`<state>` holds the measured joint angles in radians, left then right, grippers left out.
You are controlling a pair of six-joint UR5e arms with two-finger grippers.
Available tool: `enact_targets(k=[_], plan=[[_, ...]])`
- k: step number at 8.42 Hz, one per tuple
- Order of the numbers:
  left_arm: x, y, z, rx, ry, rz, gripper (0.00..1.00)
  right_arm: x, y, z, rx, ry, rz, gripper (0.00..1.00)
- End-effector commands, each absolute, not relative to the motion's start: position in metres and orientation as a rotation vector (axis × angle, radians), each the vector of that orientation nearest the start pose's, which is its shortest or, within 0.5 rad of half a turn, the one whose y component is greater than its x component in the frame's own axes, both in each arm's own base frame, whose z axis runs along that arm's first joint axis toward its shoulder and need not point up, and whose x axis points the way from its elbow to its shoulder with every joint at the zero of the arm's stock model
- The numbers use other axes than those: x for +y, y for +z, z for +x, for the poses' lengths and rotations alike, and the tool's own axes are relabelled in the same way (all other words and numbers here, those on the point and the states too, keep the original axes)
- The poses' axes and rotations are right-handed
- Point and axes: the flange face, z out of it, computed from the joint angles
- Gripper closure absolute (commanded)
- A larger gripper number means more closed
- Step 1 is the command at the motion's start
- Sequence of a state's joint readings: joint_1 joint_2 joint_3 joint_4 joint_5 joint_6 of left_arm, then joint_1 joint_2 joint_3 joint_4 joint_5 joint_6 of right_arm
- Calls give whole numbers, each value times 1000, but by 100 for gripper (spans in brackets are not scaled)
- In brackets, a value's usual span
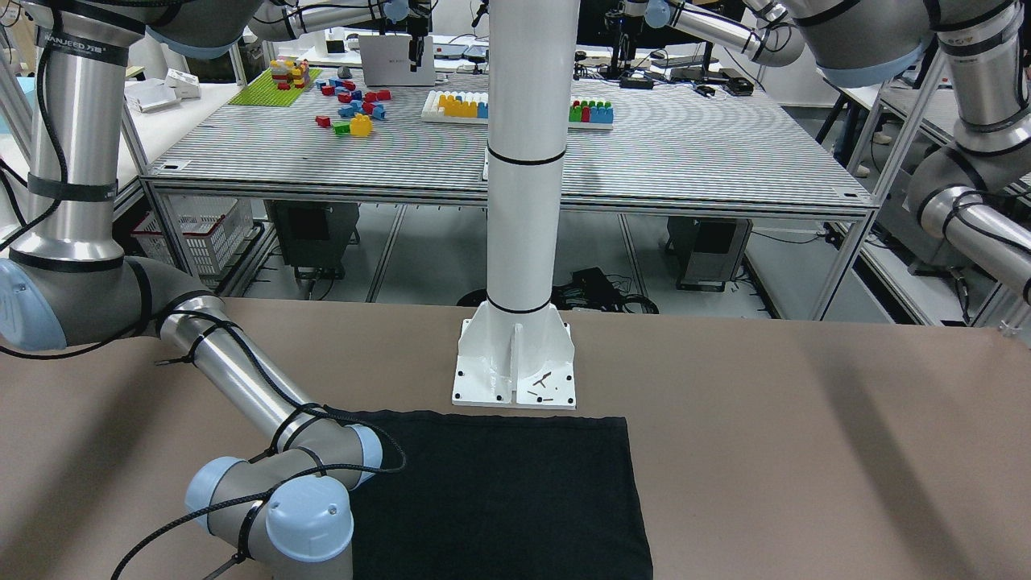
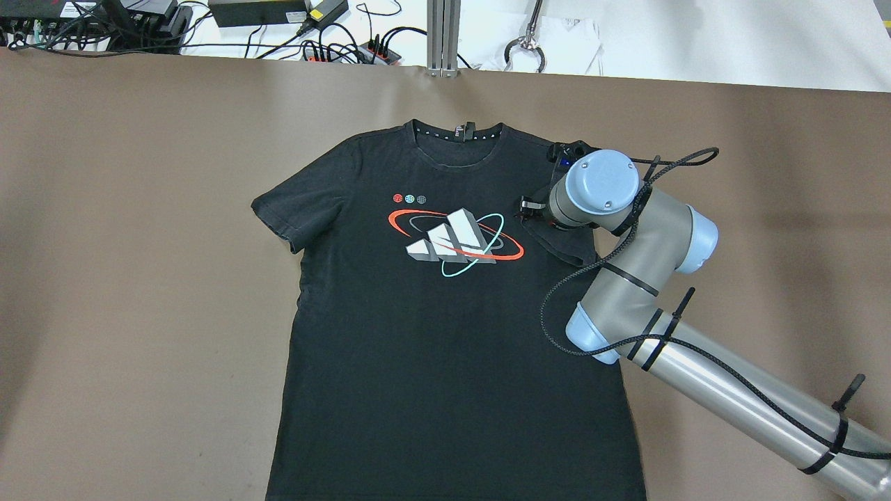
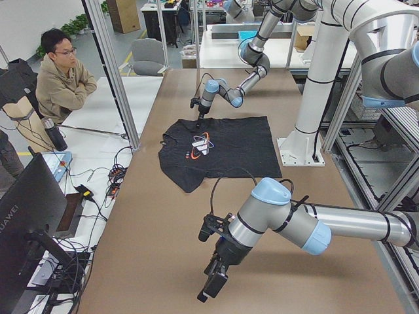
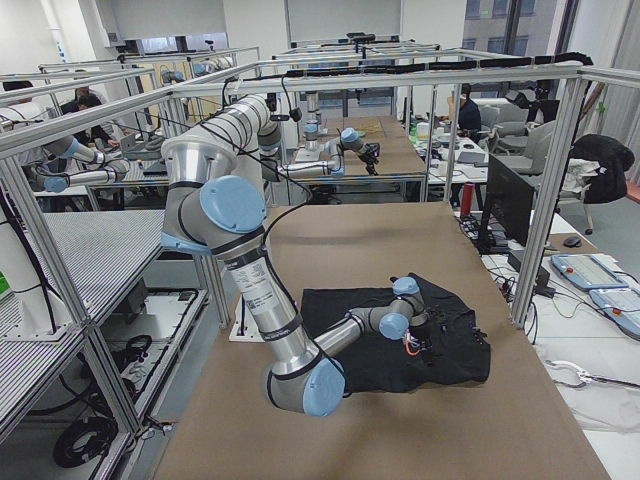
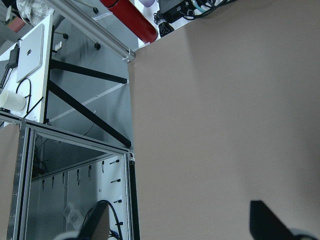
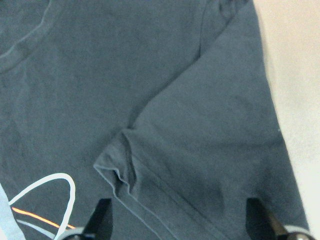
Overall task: Fold clothes
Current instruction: 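Grasp the sleeve with the right gripper and fold it inward over the shirt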
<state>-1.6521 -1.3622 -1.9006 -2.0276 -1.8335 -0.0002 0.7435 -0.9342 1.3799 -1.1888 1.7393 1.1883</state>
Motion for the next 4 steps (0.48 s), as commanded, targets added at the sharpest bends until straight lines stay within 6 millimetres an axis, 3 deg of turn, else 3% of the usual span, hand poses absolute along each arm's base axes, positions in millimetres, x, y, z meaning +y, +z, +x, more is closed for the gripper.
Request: enact_targets(k=[1, 3, 4], plan=[[-428, 557, -143, 229, 0, 587, 0, -551, 351, -479, -799, 229, 289, 6], [-427, 555, -143, 228, 5, 599, 0, -514, 357, -471, -821, 196, 285, 6], [-427, 555, -143, 229, 6, 599, 0, -507, 346, -464, -837, 192, 292, 6]])
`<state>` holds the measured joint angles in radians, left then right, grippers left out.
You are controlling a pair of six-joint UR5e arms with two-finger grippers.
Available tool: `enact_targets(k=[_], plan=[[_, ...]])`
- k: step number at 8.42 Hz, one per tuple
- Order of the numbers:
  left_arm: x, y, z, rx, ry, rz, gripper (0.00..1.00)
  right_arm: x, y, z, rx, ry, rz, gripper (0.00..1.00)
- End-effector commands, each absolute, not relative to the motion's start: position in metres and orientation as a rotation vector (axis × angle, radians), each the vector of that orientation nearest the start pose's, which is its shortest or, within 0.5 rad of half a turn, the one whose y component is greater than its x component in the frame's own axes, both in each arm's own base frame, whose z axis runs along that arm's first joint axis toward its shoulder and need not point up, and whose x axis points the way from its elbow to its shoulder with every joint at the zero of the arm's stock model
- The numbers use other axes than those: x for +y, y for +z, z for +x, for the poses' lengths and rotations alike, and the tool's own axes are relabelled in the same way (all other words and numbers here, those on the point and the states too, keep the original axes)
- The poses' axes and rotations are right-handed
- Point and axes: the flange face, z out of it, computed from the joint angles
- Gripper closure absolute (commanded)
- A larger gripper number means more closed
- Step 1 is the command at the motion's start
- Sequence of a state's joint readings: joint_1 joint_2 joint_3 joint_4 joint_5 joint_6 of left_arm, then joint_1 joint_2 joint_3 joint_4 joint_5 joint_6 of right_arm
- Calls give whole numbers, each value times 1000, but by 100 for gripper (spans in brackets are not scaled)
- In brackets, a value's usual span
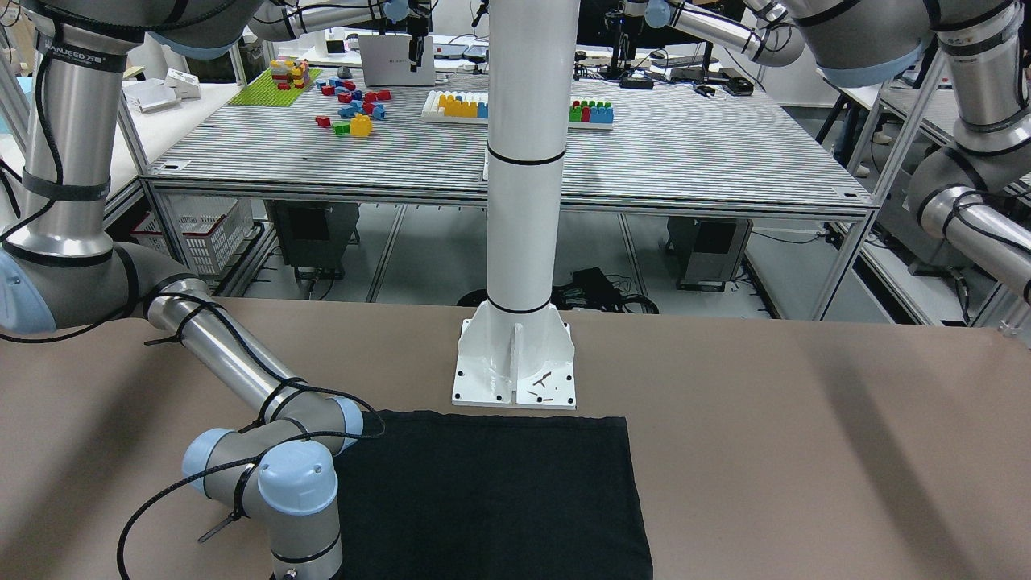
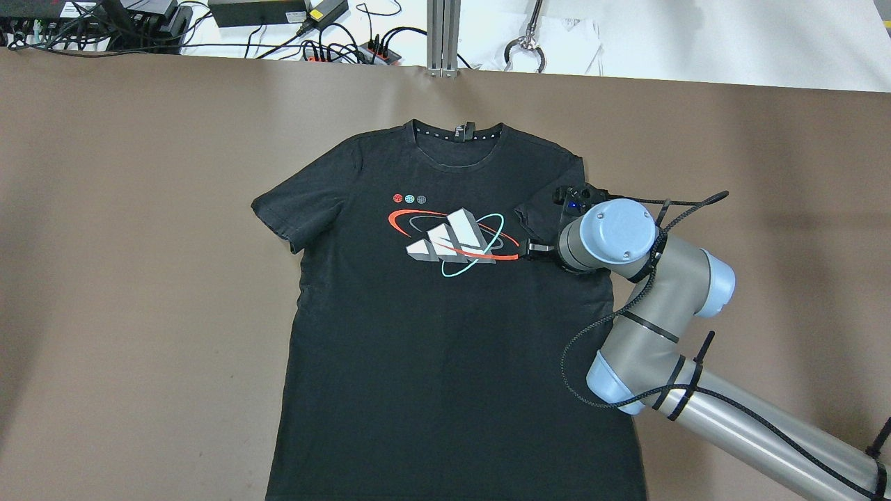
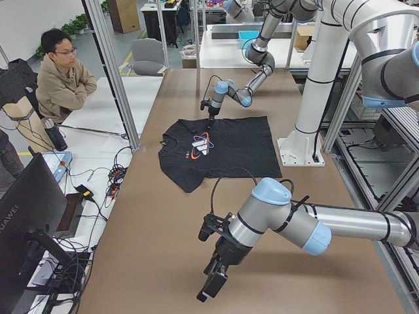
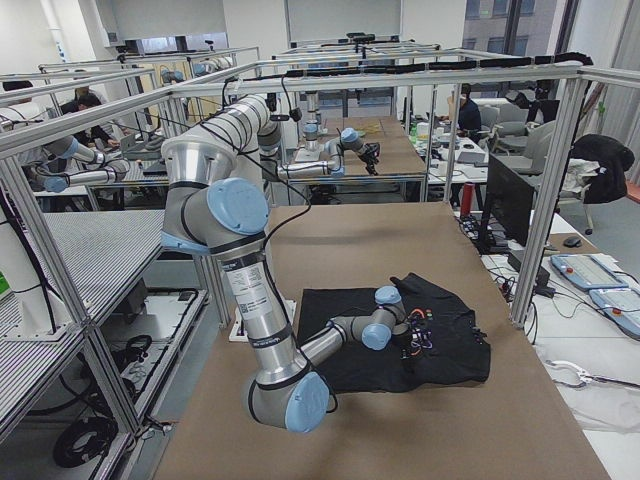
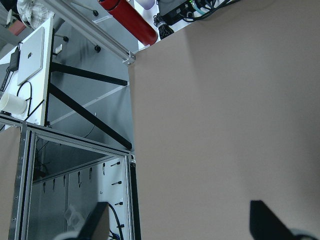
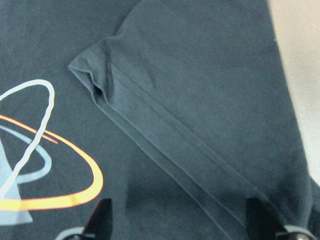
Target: Fold clothes
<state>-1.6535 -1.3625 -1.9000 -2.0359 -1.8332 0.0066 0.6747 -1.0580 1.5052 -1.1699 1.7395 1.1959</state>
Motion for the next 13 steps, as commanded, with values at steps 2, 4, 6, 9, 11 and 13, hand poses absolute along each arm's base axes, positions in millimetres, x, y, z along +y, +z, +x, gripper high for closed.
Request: enact_targets(k=[2, 4, 6, 9, 11, 13], plan=[[-428, 554, -142, 237, 4, 599, 0, -470, 364, -462, -839, 183, 256, 6], [-439, 553, -119, 353, 58, 589, 0, -436, 349, -429, -869, 197, 246, 6], [-514, 516, -45, 640, 91, 532, 0, -426, 338, -428, -811, 194, 212, 6], [-595, 452, 110, 845, 67, 394, 4, -427, 338, -430, -804, 190, 214, 6], [-630, 431, 188, 890, 62, 316, 10, -435, 327, -427, -814, 199, 236, 6], [-658, 430, 249, 954, 54, 248, 0, -440, 322, -424, -819, 207, 244, 6]])
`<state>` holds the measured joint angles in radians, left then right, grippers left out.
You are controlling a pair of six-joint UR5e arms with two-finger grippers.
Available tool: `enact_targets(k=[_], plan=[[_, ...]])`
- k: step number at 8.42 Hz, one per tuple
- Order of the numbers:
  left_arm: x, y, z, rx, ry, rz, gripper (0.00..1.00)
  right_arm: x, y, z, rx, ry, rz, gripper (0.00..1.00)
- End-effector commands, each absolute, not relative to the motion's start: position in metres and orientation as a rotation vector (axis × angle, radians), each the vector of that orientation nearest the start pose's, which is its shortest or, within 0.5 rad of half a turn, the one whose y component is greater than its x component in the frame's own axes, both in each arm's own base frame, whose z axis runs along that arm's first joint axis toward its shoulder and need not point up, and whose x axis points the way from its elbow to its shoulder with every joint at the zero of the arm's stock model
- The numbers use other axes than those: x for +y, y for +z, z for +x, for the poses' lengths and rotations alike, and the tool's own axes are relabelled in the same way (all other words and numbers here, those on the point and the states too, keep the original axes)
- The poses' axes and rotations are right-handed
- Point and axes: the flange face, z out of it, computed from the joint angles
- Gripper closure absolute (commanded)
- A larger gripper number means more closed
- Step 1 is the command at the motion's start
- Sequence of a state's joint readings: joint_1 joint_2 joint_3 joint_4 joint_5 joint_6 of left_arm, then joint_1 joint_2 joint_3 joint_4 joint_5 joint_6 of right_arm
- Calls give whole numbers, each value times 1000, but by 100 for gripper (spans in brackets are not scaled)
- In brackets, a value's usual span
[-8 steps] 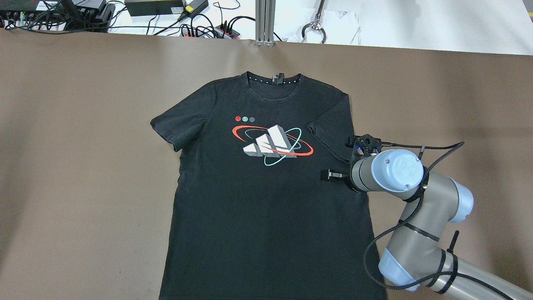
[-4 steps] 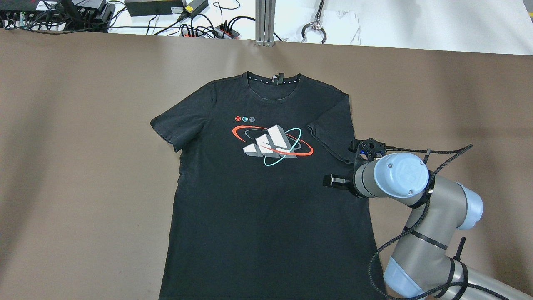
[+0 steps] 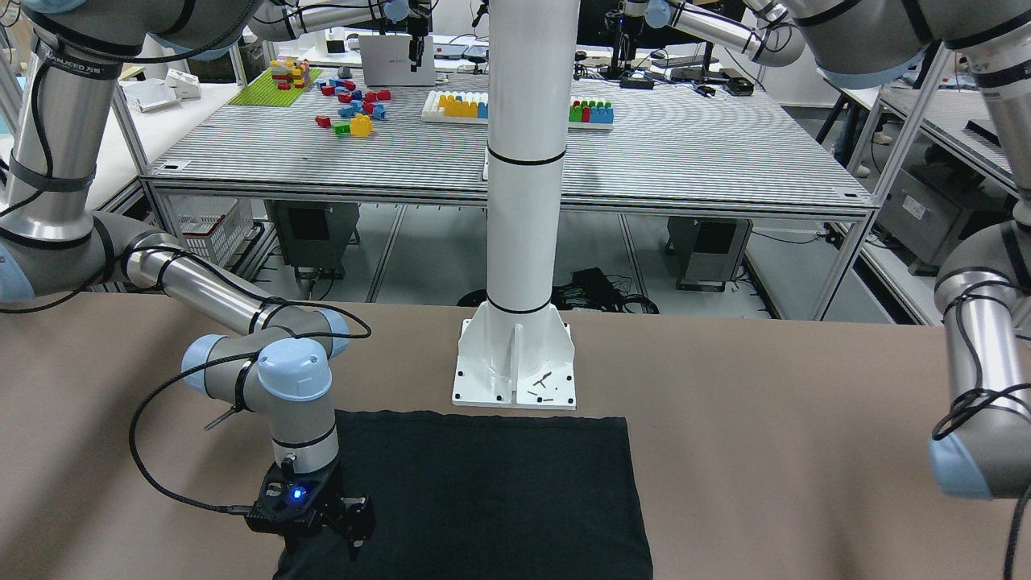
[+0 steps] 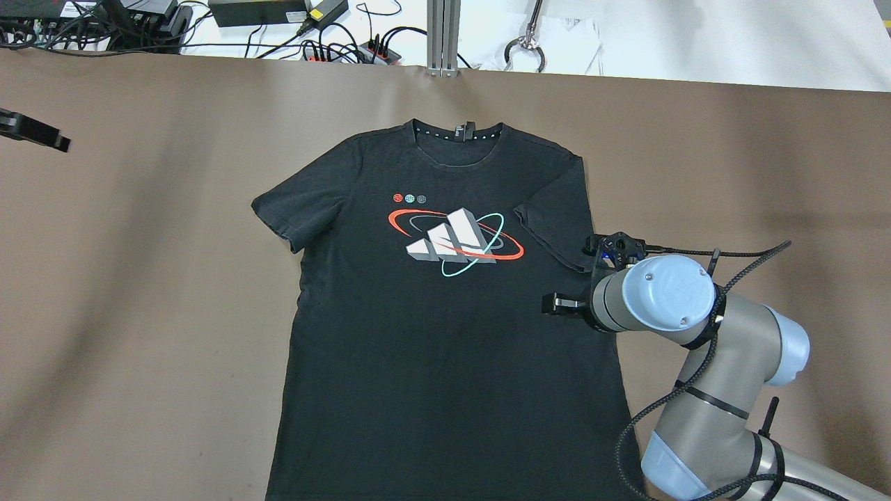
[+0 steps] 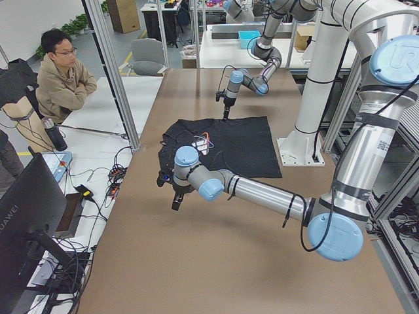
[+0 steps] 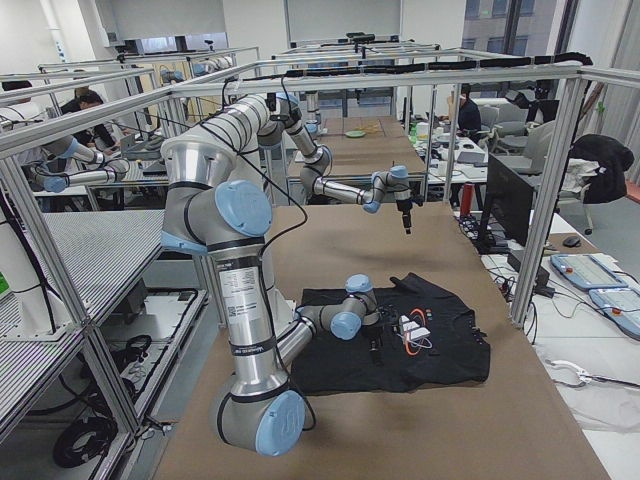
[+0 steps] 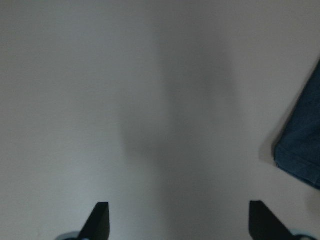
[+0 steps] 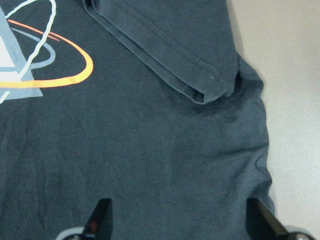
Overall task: Fold clothes
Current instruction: 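Move the left gripper toward the sleeve nearest it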
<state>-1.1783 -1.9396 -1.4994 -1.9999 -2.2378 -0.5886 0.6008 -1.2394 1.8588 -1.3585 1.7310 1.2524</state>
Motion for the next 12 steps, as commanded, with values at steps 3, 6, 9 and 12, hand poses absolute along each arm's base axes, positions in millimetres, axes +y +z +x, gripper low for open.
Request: enact_targets(k=[3, 6, 9, 12], plan=[[-667, 463, 321, 1039, -5, 204, 15, -442, 314, -426, -829, 210, 249, 6], [-658, 461, 339, 1050, 0, 176, 42, -443, 315, -425, -822, 211, 249, 6], [-652, 449, 363, 1062, 23, 166, 48, -444, 315, -425, -819, 215, 257, 6], [-649, 443, 373, 1066, 34, 165, 59, -444, 315, -425, -817, 218, 260, 6]])
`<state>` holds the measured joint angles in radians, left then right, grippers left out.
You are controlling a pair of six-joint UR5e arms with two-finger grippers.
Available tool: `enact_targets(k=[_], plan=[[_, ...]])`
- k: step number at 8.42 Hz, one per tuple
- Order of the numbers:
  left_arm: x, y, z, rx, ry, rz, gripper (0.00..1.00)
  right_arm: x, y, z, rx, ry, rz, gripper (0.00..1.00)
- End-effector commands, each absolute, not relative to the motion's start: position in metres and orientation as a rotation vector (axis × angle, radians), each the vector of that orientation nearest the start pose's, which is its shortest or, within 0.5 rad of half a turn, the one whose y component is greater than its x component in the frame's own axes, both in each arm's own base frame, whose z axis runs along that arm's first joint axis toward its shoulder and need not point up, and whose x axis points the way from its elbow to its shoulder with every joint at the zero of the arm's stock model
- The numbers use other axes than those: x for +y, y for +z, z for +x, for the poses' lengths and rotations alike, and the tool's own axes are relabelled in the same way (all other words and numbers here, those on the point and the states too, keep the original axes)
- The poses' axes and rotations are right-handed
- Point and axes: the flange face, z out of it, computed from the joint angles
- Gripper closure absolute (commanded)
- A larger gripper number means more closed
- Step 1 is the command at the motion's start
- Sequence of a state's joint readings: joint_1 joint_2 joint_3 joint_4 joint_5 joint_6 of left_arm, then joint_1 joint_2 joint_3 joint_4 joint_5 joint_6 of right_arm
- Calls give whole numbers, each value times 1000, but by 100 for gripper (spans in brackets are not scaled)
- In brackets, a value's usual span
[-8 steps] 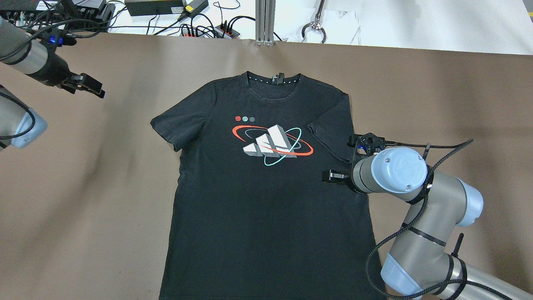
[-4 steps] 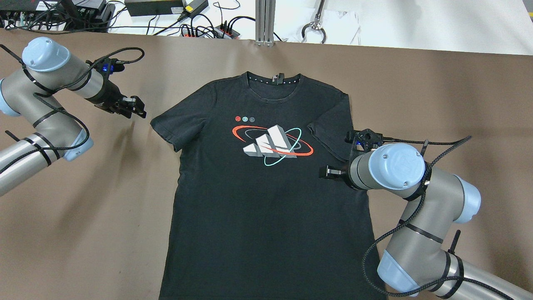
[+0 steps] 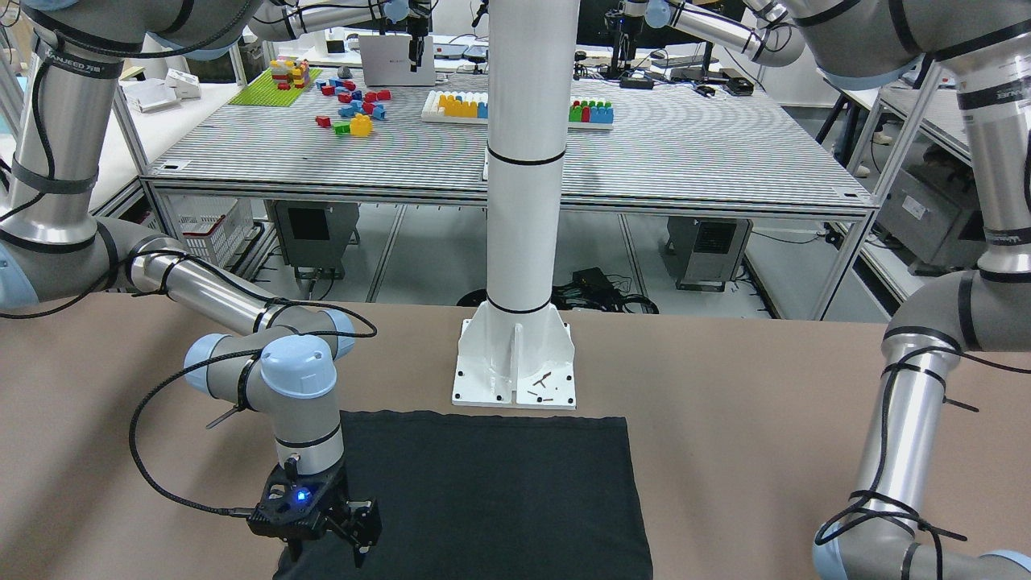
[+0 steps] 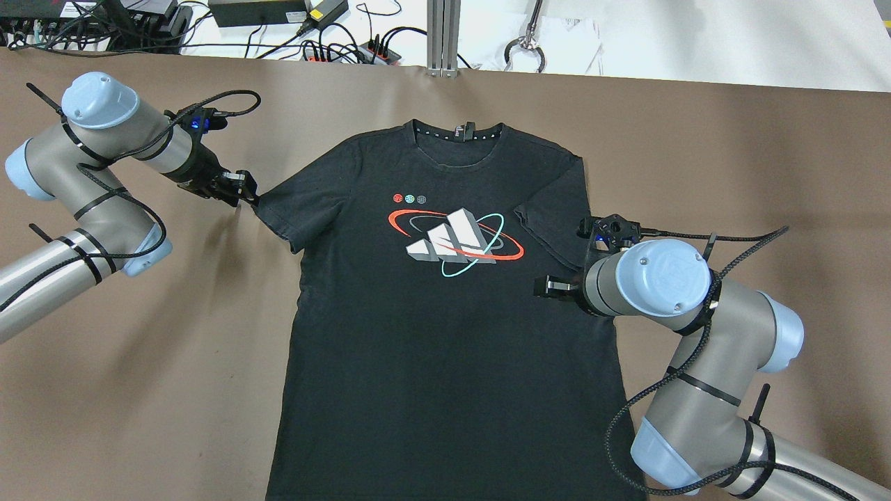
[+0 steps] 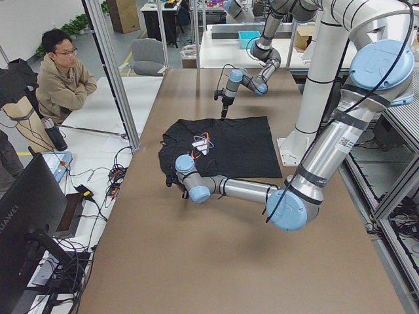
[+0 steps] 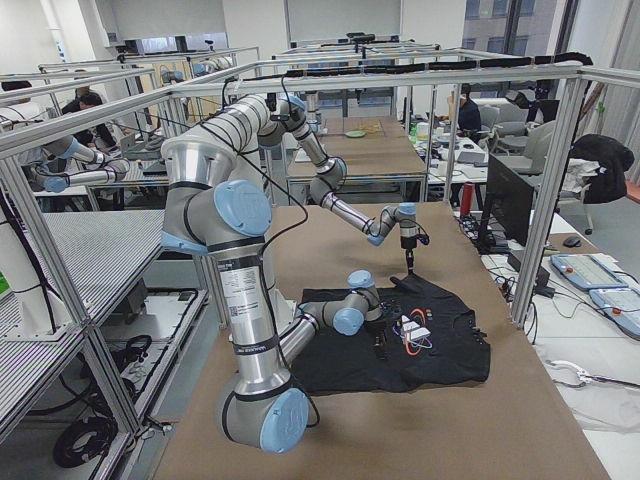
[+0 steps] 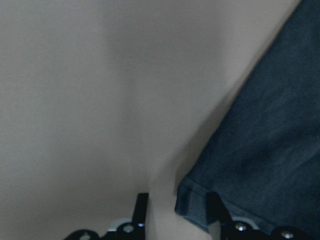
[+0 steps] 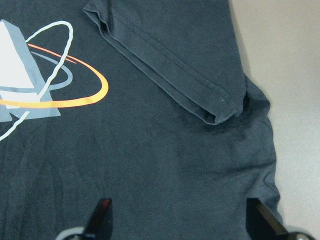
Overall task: Fold clothes
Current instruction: 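Move the left gripper toward the sleeve nearest it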
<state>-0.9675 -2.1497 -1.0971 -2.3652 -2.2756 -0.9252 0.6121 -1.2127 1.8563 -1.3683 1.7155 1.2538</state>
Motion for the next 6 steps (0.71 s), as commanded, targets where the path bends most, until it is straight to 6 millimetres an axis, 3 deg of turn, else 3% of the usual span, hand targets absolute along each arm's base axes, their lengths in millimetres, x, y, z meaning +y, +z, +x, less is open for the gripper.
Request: enact_targets(k=[1, 2, 3, 6], plan=[[-649, 443, 373, 1066, 34, 165, 85, -444, 316, -425, -816, 218, 260, 6], [-648, 443, 374, 1068, 36, 164, 100, -444, 316, -424, -816, 218, 260, 6], [-651, 431, 373, 1080, 29, 171, 100, -443, 317, -424, -814, 218, 259, 6], [-644, 367, 365, 1152, 36, 226, 100, -444, 321, -424, -807, 220, 257, 6]])
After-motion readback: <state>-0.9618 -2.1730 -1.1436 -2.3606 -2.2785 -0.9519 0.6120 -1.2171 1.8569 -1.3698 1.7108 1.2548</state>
